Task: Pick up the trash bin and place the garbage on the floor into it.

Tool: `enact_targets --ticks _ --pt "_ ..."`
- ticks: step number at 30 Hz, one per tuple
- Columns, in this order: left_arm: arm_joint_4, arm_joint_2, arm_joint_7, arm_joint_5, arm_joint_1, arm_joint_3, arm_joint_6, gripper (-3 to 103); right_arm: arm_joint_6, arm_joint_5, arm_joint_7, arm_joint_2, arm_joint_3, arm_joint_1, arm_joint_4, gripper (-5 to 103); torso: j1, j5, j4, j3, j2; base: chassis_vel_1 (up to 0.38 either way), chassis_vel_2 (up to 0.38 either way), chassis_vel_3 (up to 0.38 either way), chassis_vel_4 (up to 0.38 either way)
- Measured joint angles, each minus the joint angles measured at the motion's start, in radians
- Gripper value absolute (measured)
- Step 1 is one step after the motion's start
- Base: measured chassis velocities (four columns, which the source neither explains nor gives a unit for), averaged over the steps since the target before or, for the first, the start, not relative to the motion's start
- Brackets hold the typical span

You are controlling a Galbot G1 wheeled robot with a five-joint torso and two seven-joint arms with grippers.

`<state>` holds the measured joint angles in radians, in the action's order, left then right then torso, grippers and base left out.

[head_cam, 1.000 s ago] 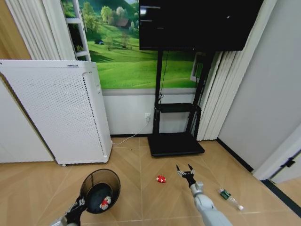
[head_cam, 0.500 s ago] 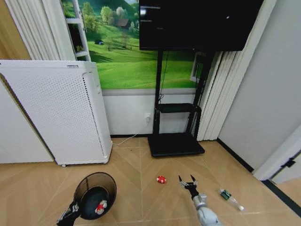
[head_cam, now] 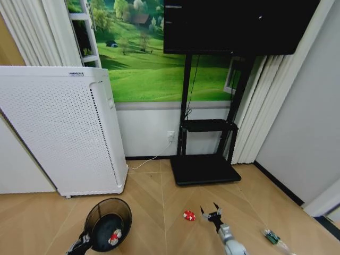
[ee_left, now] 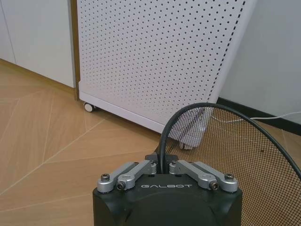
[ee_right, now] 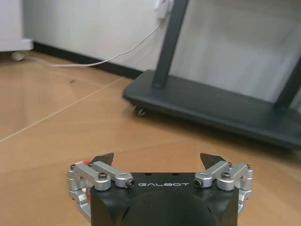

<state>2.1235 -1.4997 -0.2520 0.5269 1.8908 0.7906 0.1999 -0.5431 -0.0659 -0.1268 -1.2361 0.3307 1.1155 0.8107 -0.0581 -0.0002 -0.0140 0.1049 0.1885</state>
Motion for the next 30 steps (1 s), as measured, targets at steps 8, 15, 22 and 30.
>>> enact_targets --ticks 8,15,22,30 --pt "-0.01 -0.008 0.001 0.01 -0.01 0.002 -0.002 6 -0.062 0.096 -0.056 -0.037 -0.001 0.028 -0.029 100 0.001 -0.0001 0.0 0.0 0.0 0.027 -0.055 -0.03 0.044" --pt "-0.01 -0.013 0.001 0.011 -0.011 0.002 -0.002 6 -0.067 0.189 -0.03 -0.096 -0.011 -0.021 -0.114 100 0.0 0.0003 0.0002 0.0 0.0 0.0 0.0 0.0 0.0" --pt "-0.006 -0.012 0.001 0.01 0.002 0.011 -0.002 6 -0.055 0.222 -0.023 -0.134 -0.016 -0.099 -0.221 100 0.0 0.0002 0.0003 0.0 0.0 0.0 0.0 0.0 0.0" --pt "0.008 -0.012 0.002 0.012 0.013 0.028 -0.002 6 0.008 0.199 0.0 -0.156 -0.018 -0.189 -0.316 100 0.0 0.0001 0.0001 0.0 0.0 0.0 0.0 0.0 0.0"
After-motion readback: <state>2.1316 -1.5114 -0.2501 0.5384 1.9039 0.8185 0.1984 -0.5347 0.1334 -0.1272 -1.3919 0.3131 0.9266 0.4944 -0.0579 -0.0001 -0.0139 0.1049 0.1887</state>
